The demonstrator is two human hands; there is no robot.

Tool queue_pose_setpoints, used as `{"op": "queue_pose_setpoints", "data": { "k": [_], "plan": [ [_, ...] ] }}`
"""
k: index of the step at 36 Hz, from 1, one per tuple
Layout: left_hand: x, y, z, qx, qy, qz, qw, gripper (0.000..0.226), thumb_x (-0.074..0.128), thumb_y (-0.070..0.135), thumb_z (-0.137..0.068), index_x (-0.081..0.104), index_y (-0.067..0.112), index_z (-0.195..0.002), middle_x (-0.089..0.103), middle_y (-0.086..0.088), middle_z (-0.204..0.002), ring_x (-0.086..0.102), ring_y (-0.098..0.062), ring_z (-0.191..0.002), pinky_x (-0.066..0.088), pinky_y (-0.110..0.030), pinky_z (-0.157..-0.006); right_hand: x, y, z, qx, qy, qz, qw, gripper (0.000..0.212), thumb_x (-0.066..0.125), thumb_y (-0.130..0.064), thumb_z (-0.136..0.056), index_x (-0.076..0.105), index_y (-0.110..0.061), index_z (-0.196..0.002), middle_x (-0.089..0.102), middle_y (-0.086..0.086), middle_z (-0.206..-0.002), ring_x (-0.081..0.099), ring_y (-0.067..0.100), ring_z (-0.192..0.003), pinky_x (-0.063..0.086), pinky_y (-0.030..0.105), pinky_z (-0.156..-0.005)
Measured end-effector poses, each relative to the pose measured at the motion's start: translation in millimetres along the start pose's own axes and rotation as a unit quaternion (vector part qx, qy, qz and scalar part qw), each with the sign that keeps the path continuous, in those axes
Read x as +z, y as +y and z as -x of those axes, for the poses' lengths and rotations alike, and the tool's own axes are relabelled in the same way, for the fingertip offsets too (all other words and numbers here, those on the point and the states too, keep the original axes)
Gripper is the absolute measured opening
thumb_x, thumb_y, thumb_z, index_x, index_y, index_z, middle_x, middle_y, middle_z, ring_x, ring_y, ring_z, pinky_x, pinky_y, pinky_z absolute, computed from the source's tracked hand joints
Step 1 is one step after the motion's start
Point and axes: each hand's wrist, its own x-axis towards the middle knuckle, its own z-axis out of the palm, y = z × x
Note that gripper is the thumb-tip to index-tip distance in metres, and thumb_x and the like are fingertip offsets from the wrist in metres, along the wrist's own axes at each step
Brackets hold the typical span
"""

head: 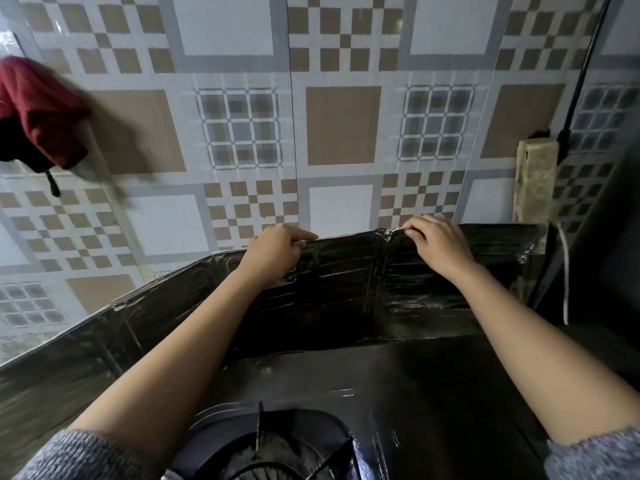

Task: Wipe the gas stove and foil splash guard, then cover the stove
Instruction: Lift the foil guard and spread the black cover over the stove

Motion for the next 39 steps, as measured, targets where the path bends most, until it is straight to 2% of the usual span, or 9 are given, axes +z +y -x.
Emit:
{"op": "queue_pose_setpoints", "data": {
  "k": [5,10,12,16,20,27,31,34,39],
  "plan": [
    [2.0,3.3,3.4,-0.011,0.007,0.006,1.0,0.033,0.046,0.013,-0.094,0.065,0.028,-0.115,0.068,-0.004,-0.114,0.061,-0.033,-0.095,0.045,-0.036,-0.075,-0.5,4.8,-2.6,0.002,-0.015,-0.012,1.0,0.021,0.045,-0.022,-0.096,0.062,-0.017,-0.107,0.064,-0.001,-0.112,0.054,0.023,-0.109,0.032,0.036,-0.091],
    [3.8,3.5,1.6,-0.021,0.003,0.012,1.0,0.033,0.046,0.014,-0.094,0.066,0.031,-0.114,0.067,-0.003,-0.118,0.061,-0.033,-0.094,0.045,-0.044,-0.087,-0.7,9.7,-5.5,0.001,-0.032,-0.013,0.999,0.018,0.043,-0.023,-0.097,0.06,-0.017,-0.102,0.063,-0.002,-0.111,0.052,0.022,-0.11,0.028,0.035,-0.09],
    [4.5,2.6,0.6,-0.018,0.006,0.016,1.0,0.032,0.047,0.015,-0.093,0.066,0.032,-0.113,0.066,-0.001,-0.12,0.061,-0.029,-0.086,0.044,-0.044,-0.089,-0.9,11.4,-5.9,0.0,-0.033,-0.018,0.999,0.018,0.043,-0.022,-0.097,0.059,-0.017,-0.101,0.063,-0.002,-0.111,0.052,0.021,-0.11,0.028,0.036,-0.09],
    [6.3,0.9,-1.4,-0.007,0.009,0.031,0.999,0.031,0.047,0.015,-0.093,0.066,0.031,-0.113,0.066,0.0,-0.121,0.05,-0.006,-0.057,0.044,-0.034,-0.08,-1.6,14.1,-6.1,-0.003,-0.034,-0.021,0.999,0.017,0.043,-0.022,-0.097,0.059,-0.017,-0.101,0.062,-0.002,-0.111,0.051,0.021,-0.109,0.027,0.036,-0.09],
    [6.5,2.7,-3.5,-0.014,0.006,0.05,0.999,0.031,0.047,0.016,-0.094,0.066,0.032,-0.112,0.067,0.0,-0.118,0.062,-0.017,-0.086,0.043,-0.046,-0.098,-6.0,15.6,-7.9,-0.004,-0.021,-0.024,0.999,0.018,0.044,-0.022,-0.096,0.06,-0.016,-0.101,0.063,-0.001,-0.111,0.05,0.023,-0.105,0.026,0.035,-0.088],
    [12.5,8.0,-2.3,-0.015,0.003,0.029,0.999,0.033,0.046,0.016,-0.094,0.065,0.032,-0.114,0.069,0.0,-0.113,0.062,-0.029,-0.09,0.044,-0.046,-0.095,-3.2,17.6,0.1,0.01,0.002,-0.042,0.999,0.019,0.048,-0.022,-0.095,0.063,-0.016,-0.106,0.062,0.001,-0.112,0.052,0.025,-0.109,0.032,0.036,-0.09],
    [14.2,6.9,-3.6,-0.017,0.013,0.039,0.999,0.031,0.047,0.017,-0.093,0.066,0.033,-0.112,0.068,0.004,-0.114,0.062,-0.021,-0.1,0.041,-0.048,-0.099,-8.6,17.7,0.9,0.014,0.004,-0.079,0.997,0.019,0.053,-0.021,-0.092,0.065,-0.015,-0.105,0.062,0.003,-0.108,0.054,0.025,-0.105,0.041,0.042,-0.094],
    [15.0,7.2,-4.9,-0.017,0.021,0.053,0.998,0.028,0.047,0.02,-0.092,0.067,0.032,-0.107,0.069,0.007,-0.111,0.06,-0.014,-0.108,0.04,-0.048,-0.1,-11.3,17.4,1.1,0.027,0.004,-0.099,0.995,0.018,0.055,-0.02,-0.092,0.066,-0.015,-0.104,0.06,0.001,-0.106,0.053,0.022,-0.105,0.04,0.035,-0.09],
    [13.3,10.8,-4.2,-0.025,0.029,0.07,0.997,0.025,0.047,0.021,-0.091,0.069,0.03,-0.1,0.069,0.006,-0.107,0.059,-0.014,-0.105,0.043,-0.046,-0.097,-15.0,15.6,4.9,0.035,0.009,-0.115,0.993,0.017,0.055,-0.014,-0.091,0.066,-0.012,-0.104,0.06,0.002,-0.107,0.053,0.021,-0.106,0.038,0.029,-0.088]
  ]
}}
